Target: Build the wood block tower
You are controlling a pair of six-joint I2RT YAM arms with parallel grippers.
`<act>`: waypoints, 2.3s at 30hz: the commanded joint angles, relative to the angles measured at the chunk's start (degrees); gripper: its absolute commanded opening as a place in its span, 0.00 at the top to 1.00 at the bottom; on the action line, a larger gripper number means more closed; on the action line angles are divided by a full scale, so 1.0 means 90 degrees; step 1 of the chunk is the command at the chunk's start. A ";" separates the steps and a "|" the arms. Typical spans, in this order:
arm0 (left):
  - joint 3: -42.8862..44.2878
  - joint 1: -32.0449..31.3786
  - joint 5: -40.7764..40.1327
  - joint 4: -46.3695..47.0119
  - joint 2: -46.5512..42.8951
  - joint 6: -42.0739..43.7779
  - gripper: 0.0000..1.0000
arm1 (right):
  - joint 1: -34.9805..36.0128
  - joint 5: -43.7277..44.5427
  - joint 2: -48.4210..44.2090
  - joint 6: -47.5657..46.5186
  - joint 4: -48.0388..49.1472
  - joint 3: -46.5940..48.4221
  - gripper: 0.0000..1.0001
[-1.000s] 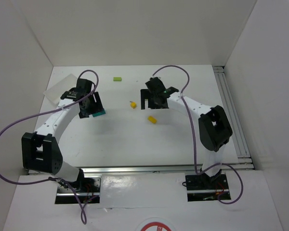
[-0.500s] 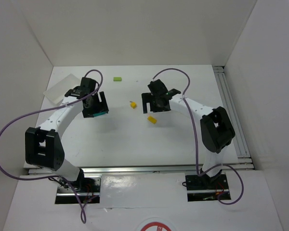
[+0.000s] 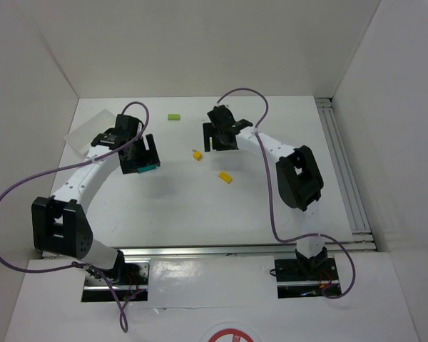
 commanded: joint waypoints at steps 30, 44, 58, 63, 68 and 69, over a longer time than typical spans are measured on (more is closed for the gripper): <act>-0.0226 0.0262 0.0254 0.0024 -0.0394 0.0342 0.10 | -0.0111 0.0603 0.2226 -0.0333 -0.0629 0.2738 0.36; -0.0226 0.0262 0.0313 -0.0034 -0.0394 0.0400 0.10 | -0.0169 0.0525 0.2217 -0.0333 -0.0453 0.2533 0.58; -0.0226 0.0262 0.0371 -0.0035 -0.0335 0.0458 0.10 | -0.0287 0.0408 0.2275 -0.0333 -0.0512 0.2533 0.47; -0.0226 0.0262 0.0371 -0.0035 -0.0335 0.0459 0.10 | -0.0287 0.0350 0.2275 -0.0391 -0.0453 0.2533 0.47; -0.0226 0.0262 0.0371 -0.0035 -0.0335 0.0459 0.10 | -0.0345 0.0291 0.2480 -0.0450 -0.0531 0.2670 0.47; -0.0226 0.0262 0.0371 -0.0035 -0.0393 0.0459 0.10 | -0.0345 0.0291 0.2480 -0.0450 -0.0531 0.2670 0.47</act>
